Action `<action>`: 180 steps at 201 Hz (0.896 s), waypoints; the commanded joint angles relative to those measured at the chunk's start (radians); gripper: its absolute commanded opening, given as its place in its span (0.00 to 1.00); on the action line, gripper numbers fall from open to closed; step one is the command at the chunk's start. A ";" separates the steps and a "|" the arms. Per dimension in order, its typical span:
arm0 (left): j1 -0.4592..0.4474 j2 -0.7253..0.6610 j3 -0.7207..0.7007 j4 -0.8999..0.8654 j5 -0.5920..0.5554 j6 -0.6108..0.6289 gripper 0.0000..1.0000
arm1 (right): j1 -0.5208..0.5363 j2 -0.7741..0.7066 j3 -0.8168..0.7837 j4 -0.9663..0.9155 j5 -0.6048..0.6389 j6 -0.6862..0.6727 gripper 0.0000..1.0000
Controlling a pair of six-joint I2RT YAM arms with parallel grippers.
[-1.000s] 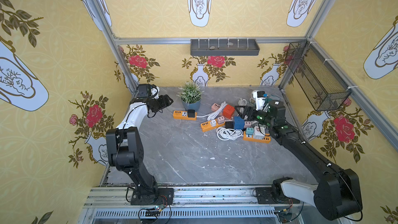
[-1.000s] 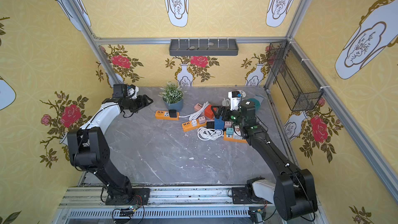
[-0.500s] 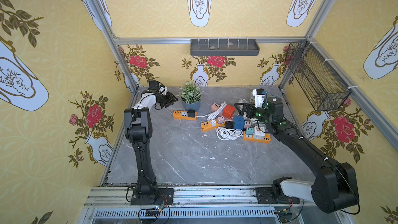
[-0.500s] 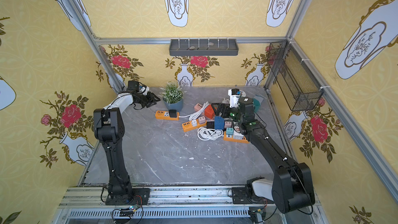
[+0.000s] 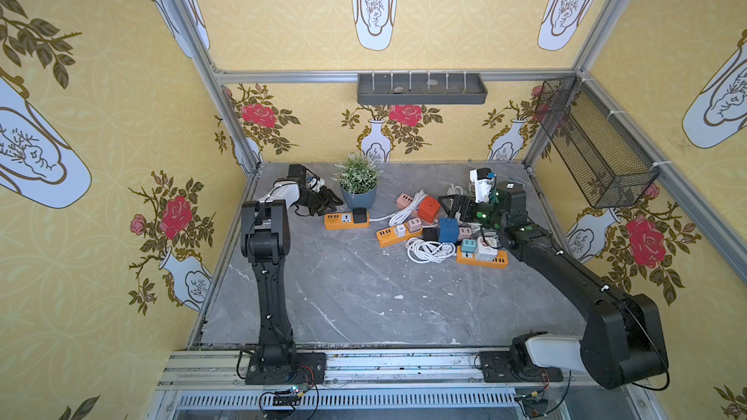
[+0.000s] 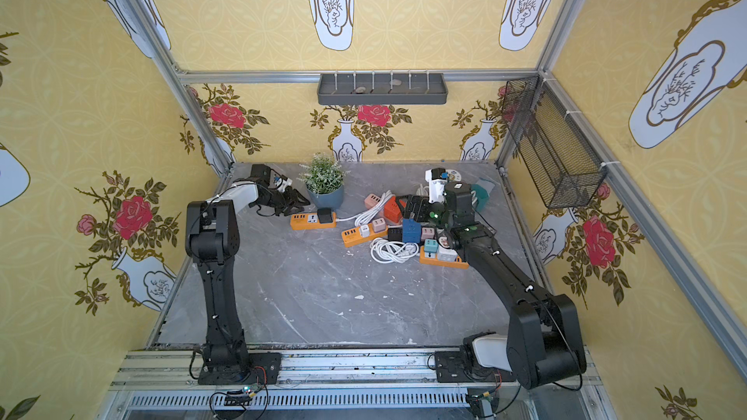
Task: Pull the plug off the socket
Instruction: Adjust the socket at the center of the board.
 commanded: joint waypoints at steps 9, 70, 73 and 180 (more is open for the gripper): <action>-0.010 -0.114 -0.163 -0.025 0.034 0.050 0.45 | -0.008 -0.013 -0.021 0.050 -0.021 0.002 0.98; -0.192 -0.390 -0.637 0.142 -0.054 -0.068 0.49 | -0.031 -0.050 -0.082 0.082 -0.052 0.024 0.98; -0.201 -0.406 -0.655 0.152 -0.061 -0.080 0.50 | -0.032 -0.054 -0.085 0.082 -0.052 0.022 0.98; -0.502 -0.781 -1.021 0.496 -0.503 -0.336 0.71 | 0.196 0.198 0.172 -0.177 -0.040 0.100 0.98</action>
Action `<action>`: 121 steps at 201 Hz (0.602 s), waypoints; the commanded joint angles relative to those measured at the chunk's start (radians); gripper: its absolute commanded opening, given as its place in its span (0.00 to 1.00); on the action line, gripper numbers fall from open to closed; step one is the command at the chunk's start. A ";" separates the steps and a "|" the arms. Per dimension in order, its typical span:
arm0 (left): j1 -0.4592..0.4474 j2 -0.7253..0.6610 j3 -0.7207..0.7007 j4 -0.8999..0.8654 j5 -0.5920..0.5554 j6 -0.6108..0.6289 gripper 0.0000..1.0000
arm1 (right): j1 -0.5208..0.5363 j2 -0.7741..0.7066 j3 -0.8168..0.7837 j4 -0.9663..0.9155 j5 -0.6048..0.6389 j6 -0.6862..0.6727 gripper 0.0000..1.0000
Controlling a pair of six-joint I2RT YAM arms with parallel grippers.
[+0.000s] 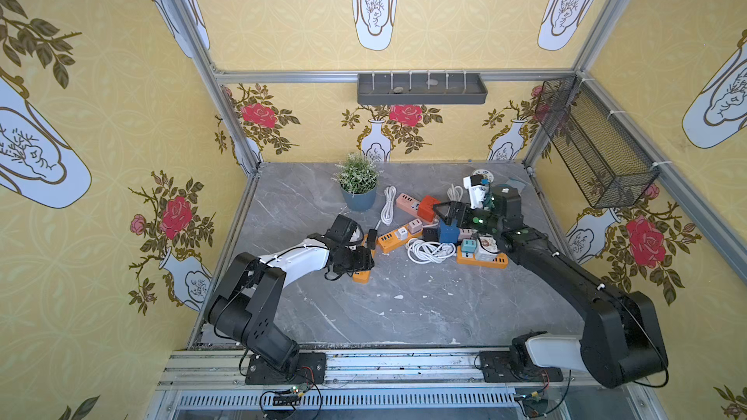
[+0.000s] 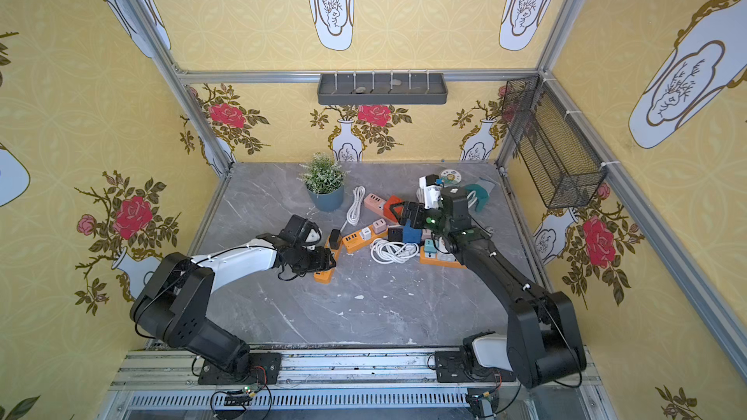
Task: Pull the plug off the socket
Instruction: Adjust the socket at the center of the board, then remove the plug from the socket.
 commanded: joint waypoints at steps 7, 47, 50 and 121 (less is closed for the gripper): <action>0.003 -0.083 -0.110 0.233 -0.020 -0.162 0.71 | 0.171 0.198 0.226 -0.242 0.103 0.023 0.98; 0.051 -0.317 -0.244 0.265 -0.136 -0.223 0.72 | 0.374 0.505 0.598 -0.551 0.345 0.139 0.98; 0.051 -0.337 -0.250 0.254 -0.155 -0.224 0.72 | 0.382 0.529 0.627 -0.573 0.361 0.150 0.98; 0.103 -0.643 -0.300 0.073 -0.413 -0.141 0.82 | 0.461 0.930 1.161 -0.931 0.545 0.386 0.93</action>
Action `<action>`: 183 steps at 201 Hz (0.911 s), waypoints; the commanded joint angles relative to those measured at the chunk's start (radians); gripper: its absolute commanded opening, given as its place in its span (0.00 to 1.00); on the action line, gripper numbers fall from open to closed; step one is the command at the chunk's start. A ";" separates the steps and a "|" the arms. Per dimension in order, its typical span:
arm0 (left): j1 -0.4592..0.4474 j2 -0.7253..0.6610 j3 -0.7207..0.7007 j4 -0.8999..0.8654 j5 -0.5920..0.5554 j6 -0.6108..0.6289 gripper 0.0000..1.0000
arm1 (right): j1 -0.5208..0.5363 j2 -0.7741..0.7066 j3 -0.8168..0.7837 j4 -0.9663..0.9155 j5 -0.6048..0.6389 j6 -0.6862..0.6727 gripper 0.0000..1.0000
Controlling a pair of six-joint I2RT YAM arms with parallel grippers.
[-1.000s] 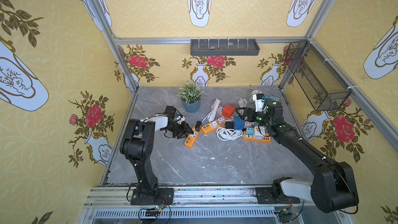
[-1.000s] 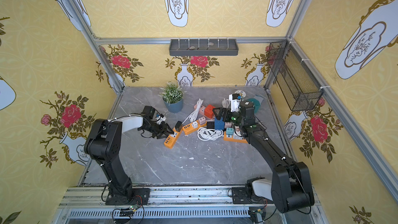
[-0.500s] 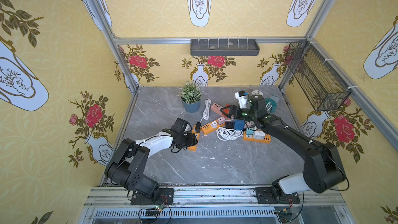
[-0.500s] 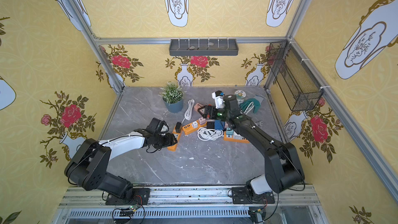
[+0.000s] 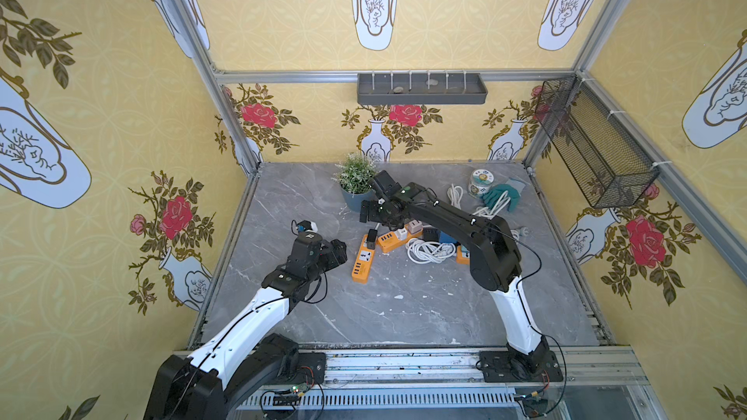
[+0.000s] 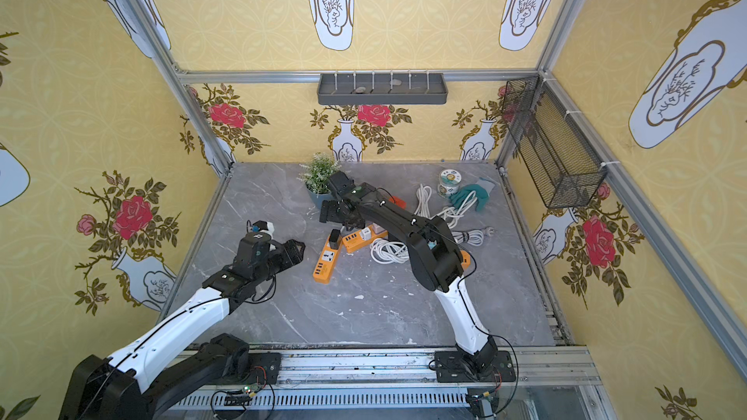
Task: Pull the plug off the socket
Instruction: Remove the plug from the socket.
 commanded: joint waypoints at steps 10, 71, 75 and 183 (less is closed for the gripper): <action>0.011 -0.047 -0.026 -0.052 -0.081 0.036 0.82 | 0.013 0.064 0.085 -0.116 0.042 0.090 0.89; 0.029 -0.027 -0.014 -0.022 -0.027 0.086 0.82 | 0.045 0.168 0.229 -0.155 0.012 0.082 0.55; 0.031 -0.023 -0.012 -0.022 -0.020 0.089 0.82 | 0.048 0.168 0.231 -0.157 0.014 0.083 0.54; 0.041 0.039 -0.019 0.049 0.098 0.071 0.80 | 0.094 0.188 0.265 -0.270 0.069 0.099 0.49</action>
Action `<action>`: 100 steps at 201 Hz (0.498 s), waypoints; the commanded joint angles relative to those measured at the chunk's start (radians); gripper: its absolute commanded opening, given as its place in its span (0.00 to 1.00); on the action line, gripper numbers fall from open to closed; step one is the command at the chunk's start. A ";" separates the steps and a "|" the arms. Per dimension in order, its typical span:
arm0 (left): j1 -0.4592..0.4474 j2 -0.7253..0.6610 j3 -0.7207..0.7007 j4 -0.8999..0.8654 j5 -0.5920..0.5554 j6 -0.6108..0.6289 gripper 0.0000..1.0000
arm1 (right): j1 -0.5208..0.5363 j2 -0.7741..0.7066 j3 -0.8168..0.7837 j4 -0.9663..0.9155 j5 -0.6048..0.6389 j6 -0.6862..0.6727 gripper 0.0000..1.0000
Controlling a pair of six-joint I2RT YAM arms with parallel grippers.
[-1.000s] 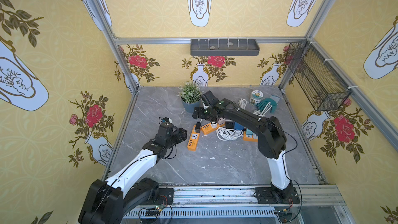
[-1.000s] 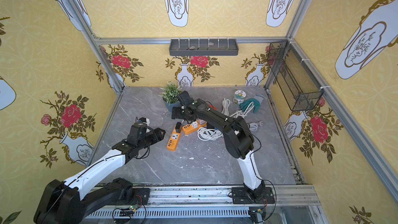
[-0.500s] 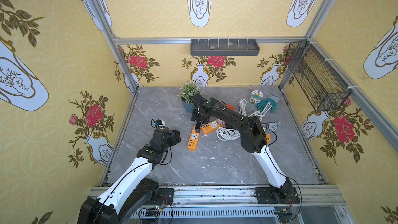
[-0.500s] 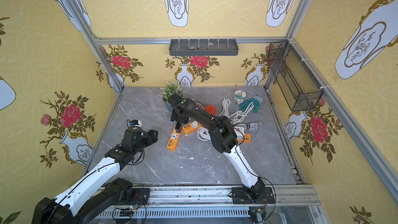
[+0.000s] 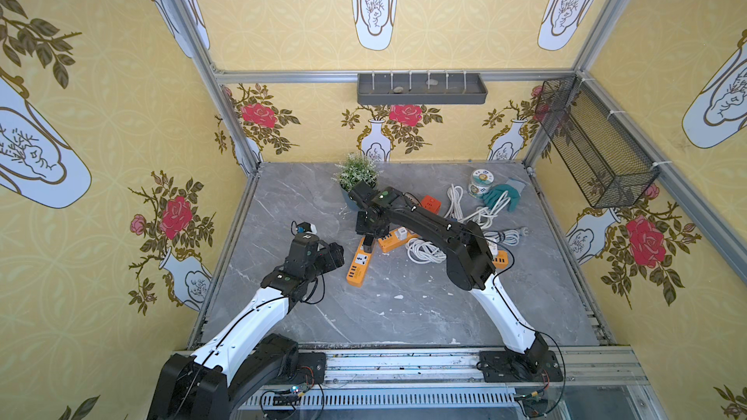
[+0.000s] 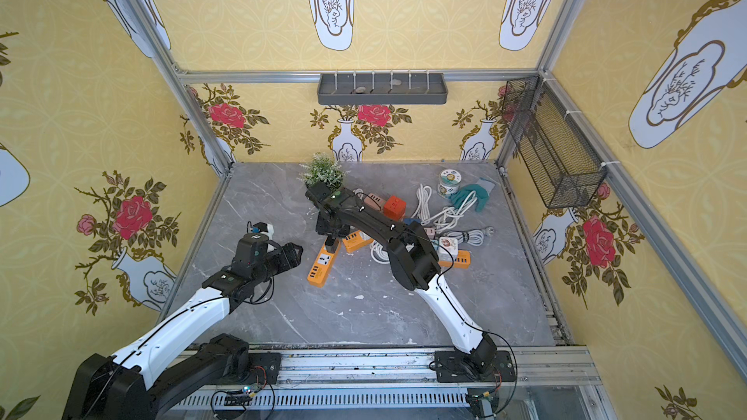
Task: Pull the plug off the socket
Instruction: Remove the plug from the socket.
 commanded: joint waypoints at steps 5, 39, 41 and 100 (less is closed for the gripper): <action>0.001 -0.003 -0.011 0.031 0.032 -0.011 0.80 | 0.008 0.004 0.011 -0.050 0.021 0.010 0.50; 0.002 -0.026 -0.026 0.024 0.032 -0.028 0.80 | 0.019 -0.007 0.005 -0.057 0.022 0.011 0.51; 0.001 -0.027 -0.028 0.023 0.032 -0.028 0.80 | 0.021 -0.008 0.003 -0.057 0.023 0.011 0.51; 0.001 -0.049 -0.044 0.018 0.032 -0.048 0.80 | 0.034 -0.028 -0.016 -0.052 0.013 0.013 0.47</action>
